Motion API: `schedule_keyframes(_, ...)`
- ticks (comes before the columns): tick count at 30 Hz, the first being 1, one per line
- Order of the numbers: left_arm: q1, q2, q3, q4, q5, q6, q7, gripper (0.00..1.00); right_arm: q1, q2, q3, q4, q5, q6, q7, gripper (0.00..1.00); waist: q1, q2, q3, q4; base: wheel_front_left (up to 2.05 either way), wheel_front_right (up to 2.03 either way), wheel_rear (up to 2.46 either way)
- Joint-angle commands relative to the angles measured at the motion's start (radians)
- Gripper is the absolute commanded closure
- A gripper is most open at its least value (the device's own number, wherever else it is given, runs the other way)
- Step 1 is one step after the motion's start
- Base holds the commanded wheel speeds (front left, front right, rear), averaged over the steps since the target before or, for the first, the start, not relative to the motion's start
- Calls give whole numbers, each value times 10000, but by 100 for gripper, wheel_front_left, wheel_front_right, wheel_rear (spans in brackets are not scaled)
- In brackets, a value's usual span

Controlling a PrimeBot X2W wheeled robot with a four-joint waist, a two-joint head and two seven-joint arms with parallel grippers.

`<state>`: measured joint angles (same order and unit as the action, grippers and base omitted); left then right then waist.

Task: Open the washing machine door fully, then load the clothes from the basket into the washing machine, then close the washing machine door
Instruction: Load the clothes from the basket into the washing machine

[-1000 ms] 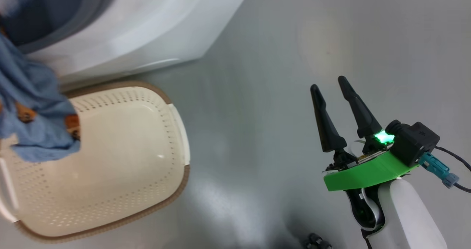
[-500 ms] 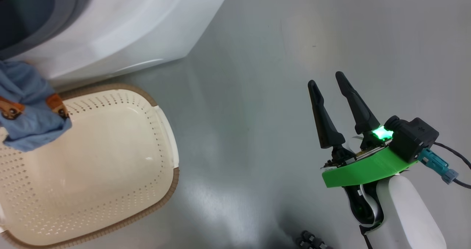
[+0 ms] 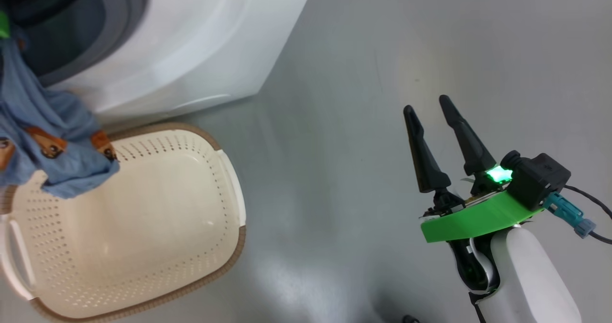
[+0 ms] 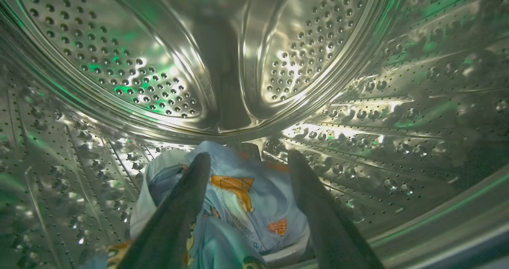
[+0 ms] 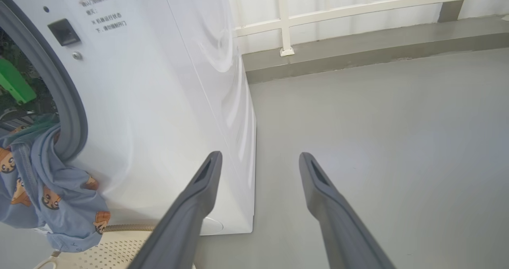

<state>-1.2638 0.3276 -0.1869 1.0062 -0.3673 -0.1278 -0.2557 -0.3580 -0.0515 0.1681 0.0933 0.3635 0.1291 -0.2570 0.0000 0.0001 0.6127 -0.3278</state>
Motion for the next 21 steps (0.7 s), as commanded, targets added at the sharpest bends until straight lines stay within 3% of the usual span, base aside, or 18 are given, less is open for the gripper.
schedule_keyframes(1,306,341,93,-387,-7,-15,-56,0,140,12,91,-182,-67,16,-48,0,0,-1,-339,165,0,0,0)
schedule_keyframes(11,2157,77,341,-1565,-62,-25,-59,0,399,12,-86,66,-277,16,-48,0,0,-1,-1481,594,0,0,0)
schedule_keyframes(21,4735,-304,805,-3605,244,-27,-60,0,720,12,-356,257,-541,16,-48,0,0,-1,-2538,1111,0,0,0)
